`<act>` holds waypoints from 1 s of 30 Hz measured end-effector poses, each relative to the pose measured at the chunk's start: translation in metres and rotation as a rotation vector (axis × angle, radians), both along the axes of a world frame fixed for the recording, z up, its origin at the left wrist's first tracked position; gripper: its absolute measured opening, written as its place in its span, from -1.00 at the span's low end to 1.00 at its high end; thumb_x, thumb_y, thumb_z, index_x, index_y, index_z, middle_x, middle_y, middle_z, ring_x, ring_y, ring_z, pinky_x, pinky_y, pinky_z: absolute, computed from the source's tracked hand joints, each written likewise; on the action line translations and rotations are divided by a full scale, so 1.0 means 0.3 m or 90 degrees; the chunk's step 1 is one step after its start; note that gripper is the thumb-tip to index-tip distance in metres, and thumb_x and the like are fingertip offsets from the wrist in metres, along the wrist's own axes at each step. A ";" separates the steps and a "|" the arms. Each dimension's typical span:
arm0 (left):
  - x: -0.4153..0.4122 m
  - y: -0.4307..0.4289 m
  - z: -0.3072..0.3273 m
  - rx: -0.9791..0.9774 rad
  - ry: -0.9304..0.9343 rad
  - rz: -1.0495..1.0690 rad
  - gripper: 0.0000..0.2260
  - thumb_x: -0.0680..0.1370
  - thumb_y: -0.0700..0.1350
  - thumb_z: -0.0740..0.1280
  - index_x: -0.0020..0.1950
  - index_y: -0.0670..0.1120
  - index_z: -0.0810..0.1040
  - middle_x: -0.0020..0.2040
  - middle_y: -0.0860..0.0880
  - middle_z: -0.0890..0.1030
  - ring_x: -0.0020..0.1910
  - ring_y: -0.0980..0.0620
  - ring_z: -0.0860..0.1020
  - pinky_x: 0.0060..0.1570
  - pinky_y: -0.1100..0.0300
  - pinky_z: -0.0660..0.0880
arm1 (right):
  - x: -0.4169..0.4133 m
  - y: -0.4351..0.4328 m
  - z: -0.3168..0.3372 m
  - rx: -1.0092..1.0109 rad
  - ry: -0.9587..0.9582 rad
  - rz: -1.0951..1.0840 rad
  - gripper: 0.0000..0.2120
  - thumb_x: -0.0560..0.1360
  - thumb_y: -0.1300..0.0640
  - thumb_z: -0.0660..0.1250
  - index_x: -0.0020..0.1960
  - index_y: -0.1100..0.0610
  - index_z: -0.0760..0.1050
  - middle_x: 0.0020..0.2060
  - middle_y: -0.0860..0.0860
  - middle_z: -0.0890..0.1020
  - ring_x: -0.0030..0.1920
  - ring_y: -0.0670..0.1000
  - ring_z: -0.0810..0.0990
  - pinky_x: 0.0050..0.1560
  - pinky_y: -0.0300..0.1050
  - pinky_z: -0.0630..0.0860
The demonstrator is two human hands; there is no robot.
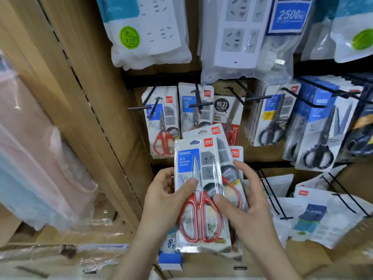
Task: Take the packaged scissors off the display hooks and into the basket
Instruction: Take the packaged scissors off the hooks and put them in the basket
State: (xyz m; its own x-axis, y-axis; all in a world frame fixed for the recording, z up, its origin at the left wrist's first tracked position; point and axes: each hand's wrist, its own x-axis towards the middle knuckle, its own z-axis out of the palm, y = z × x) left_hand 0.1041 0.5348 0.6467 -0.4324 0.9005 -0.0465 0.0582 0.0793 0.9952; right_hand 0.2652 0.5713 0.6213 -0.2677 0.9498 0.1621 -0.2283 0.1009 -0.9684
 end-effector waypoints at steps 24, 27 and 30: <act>-0.170 -0.045 0.083 0.197 -0.146 0.039 -0.25 0.44 -0.42 0.34 0.51 0.13 0.27 0.20 0.01 0.66 0.20 -0.13 0.62 0.12 -0.20 0.55 | 0.011 -0.017 -0.025 0.042 -0.057 -0.010 -0.62 0.47 0.03 0.34 0.22 -0.32 0.53 0.26 -0.21 0.59 0.29 -0.04 0.56 0.28 0.15 0.52; -0.214 -0.031 0.125 0.205 -0.094 0.060 -0.39 0.53 -0.47 0.27 0.38 0.14 0.43 0.19 0.00 0.67 0.17 -0.09 0.64 0.02 -0.09 0.62 | 0.027 -0.001 -0.016 0.024 -0.032 -0.010 -0.66 0.53 0.19 0.30 0.09 -0.24 0.62 0.12 -0.09 0.68 0.07 -0.03 0.69 -0.06 -0.16 0.65; -0.237 0.006 0.156 0.190 -0.073 0.075 -0.47 0.55 -0.45 0.27 0.26 0.17 0.52 0.15 -0.02 0.68 0.11 -0.05 0.67 -0.10 0.01 0.66 | 0.020 0.005 -0.011 0.025 -0.059 -0.012 -0.68 0.56 0.19 0.29 0.09 -0.22 0.62 0.08 -0.09 0.70 0.03 -0.01 0.70 -0.09 -0.12 0.66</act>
